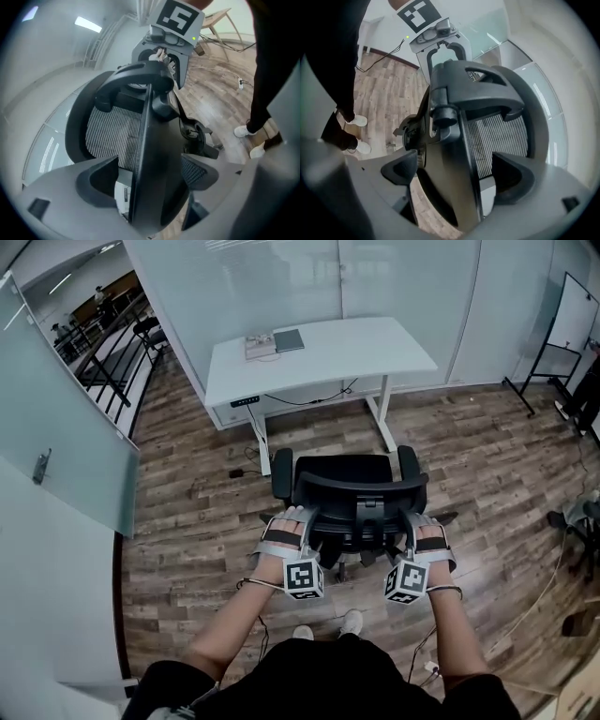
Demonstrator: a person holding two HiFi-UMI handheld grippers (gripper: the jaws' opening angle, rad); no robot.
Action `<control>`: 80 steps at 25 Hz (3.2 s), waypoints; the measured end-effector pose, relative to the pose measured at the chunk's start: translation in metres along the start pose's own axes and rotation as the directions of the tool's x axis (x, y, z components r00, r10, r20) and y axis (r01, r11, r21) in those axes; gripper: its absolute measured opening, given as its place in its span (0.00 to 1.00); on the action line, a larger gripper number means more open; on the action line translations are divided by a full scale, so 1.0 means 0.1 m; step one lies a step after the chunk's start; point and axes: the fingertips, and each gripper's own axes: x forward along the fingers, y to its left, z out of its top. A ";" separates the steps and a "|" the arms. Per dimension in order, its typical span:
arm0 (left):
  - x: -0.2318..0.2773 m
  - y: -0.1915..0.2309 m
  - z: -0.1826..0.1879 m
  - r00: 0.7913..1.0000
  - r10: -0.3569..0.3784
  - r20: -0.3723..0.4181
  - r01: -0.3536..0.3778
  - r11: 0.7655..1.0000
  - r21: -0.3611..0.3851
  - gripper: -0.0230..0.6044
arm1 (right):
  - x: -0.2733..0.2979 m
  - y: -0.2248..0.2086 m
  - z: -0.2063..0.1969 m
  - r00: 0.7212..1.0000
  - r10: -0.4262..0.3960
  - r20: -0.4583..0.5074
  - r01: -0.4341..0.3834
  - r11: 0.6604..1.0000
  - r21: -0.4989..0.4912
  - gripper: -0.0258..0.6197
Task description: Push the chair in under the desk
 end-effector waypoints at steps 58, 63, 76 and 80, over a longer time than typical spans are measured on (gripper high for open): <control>1.19 0.64 -0.82 0.978 0.108 -0.177 -0.099 0.993 0.059 0.72 | 1.46 -0.65 0.02 1.000 -0.006 -0.006 0.005 0.971 -0.237 0.72; 1.31 0.72 -0.79 0.976 0.110 -0.186 -0.103 0.993 0.051 0.72 | 1.58 -0.76 -0.05 1.000 -0.007 -0.008 0.006 0.985 -0.173 0.72; 1.67 0.91 -0.77 0.982 0.059 -0.178 -0.057 0.998 0.021 0.72 | 1.93 -1.08 -0.16 0.999 -0.039 0.000 0.039 0.987 -0.158 0.71; 1.82 1.02 -0.82 0.978 0.089 -0.190 -0.081 0.995 0.049 0.72 | 2.04 -1.24 -0.17 0.997 -0.082 0.003 0.081 0.984 -0.156 0.71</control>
